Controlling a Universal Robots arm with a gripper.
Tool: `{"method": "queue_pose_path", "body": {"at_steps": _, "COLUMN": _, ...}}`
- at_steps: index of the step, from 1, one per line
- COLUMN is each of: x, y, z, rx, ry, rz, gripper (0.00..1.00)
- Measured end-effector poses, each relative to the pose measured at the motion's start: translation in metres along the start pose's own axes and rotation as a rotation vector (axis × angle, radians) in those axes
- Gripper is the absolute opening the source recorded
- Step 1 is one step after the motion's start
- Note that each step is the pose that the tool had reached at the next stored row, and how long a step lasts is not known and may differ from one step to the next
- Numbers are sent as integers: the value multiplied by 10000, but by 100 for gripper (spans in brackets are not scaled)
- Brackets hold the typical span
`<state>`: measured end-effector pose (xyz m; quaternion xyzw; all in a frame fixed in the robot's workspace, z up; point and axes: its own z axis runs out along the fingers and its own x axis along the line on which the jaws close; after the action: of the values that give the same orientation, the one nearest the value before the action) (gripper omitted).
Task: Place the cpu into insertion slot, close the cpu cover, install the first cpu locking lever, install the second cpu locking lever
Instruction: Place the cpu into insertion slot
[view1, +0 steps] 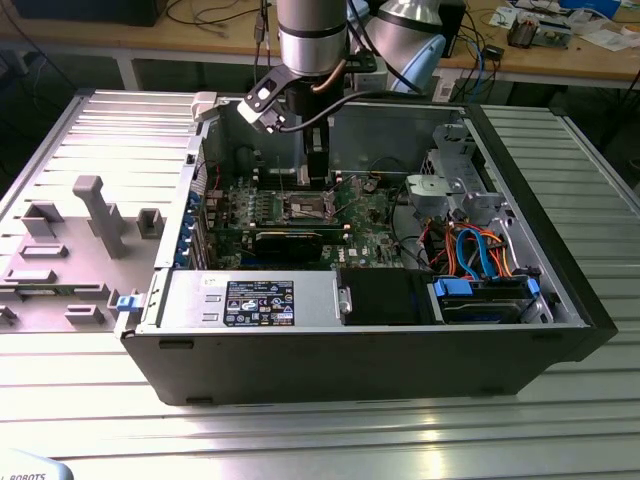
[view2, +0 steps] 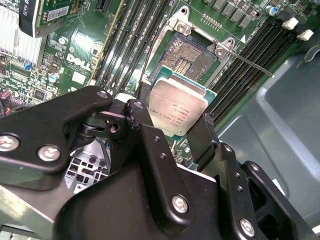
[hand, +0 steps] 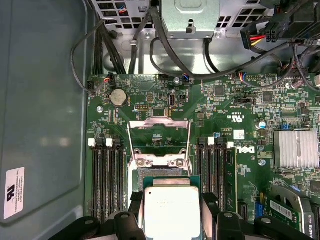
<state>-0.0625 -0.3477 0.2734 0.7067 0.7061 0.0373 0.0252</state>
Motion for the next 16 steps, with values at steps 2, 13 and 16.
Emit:
{"method": "queue_pose_path", "body": {"at_steps": 2, "x": 0, "y": 0, "z": 1, "rx": 0, "ry": 0, "rz": 0, "gripper": 54}}
{"method": "queue_pose_path", "body": {"at_steps": 13, "x": 3, "y": -8, "z": 54, "rx": -2, "ry": 0, "rz": -1, "gripper": 54}}
{"method": "queue_pose_path", "body": {"at_steps": 16, "x": 6, "y": -21, "z": 141, "rx": -3, "ry": 1, "rz": 2, "gripper": 54}}
